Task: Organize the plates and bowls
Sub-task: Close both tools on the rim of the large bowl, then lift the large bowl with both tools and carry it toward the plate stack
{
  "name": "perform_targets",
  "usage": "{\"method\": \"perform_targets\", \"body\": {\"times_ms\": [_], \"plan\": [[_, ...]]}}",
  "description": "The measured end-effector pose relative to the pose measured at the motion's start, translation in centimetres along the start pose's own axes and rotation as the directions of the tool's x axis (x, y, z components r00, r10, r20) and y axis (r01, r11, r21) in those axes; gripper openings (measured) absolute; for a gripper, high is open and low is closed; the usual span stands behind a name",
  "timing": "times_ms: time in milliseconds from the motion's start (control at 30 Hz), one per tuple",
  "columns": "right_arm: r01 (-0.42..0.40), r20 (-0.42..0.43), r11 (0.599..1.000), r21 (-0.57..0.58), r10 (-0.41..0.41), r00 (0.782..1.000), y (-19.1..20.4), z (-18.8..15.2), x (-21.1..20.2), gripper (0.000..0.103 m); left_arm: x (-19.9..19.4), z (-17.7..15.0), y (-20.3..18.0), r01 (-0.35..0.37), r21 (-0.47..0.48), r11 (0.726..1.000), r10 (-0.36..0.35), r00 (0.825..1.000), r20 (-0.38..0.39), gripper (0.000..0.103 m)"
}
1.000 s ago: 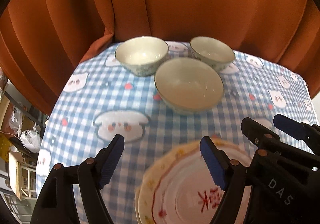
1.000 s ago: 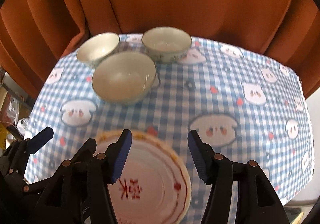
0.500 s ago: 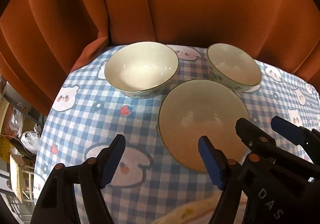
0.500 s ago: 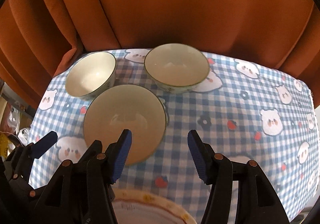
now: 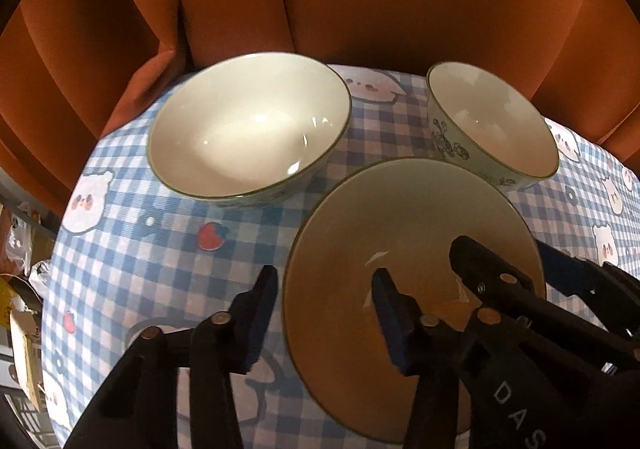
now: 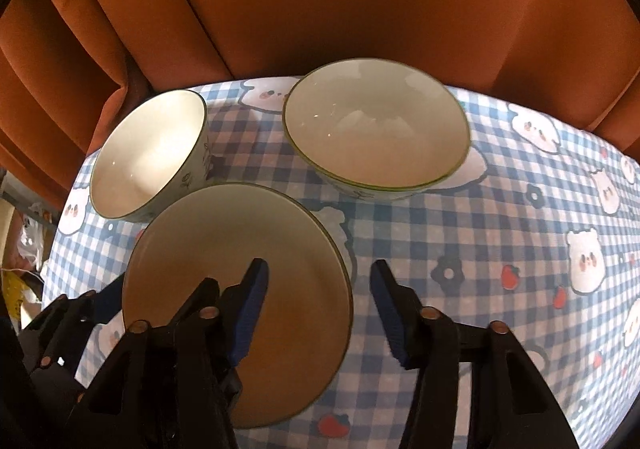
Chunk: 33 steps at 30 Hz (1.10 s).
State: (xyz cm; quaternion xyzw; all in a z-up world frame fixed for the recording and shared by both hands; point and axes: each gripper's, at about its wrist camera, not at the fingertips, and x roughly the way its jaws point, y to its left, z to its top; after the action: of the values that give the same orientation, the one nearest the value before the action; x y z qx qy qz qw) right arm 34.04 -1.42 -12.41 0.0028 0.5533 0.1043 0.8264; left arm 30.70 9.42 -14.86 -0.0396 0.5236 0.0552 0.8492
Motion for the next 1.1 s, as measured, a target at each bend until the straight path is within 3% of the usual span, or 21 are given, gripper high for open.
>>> {"method": "perform_targets", "body": {"times_ms": [100,233,400,600,1100], "plan": [[-0.018,-0.023,1.000,0.008,0.018,1.000,-0.1,0.1,0.8,0.037,0.7,0.1,-0.1,0.016,0.004,1.000,-0.016,1.000,-0.017,0.033],[-0.006,-0.034,1.000,0.003,0.006,0.999,-0.2,0.1,1.1,0.026,0.7,0.2,-0.5,0.004,0.009,1.000,-0.004,1.000,-0.014,0.032],[0.004,-0.036,1.000,-0.006,-0.005,0.999,-0.1,-0.1,0.8,0.025,0.9,0.4,-0.9,0.012,0.007,1.000,-0.012,1.000,-0.012,0.032],[0.006,-0.019,1.000,-0.001,-0.006,1.000,-0.8,-0.2,-1.0,0.025,-1.6,-0.3,-1.3,0.019,0.015,1.000,-0.019,1.000,0.010,0.032],[0.038,0.094,0.998,0.056,-0.043,0.995,-3.1,-3.4,-10.2,0.025,-10.3,-3.8,-4.8,0.062,0.080,0.995,-0.071,0.990,0.120,0.032]]}}
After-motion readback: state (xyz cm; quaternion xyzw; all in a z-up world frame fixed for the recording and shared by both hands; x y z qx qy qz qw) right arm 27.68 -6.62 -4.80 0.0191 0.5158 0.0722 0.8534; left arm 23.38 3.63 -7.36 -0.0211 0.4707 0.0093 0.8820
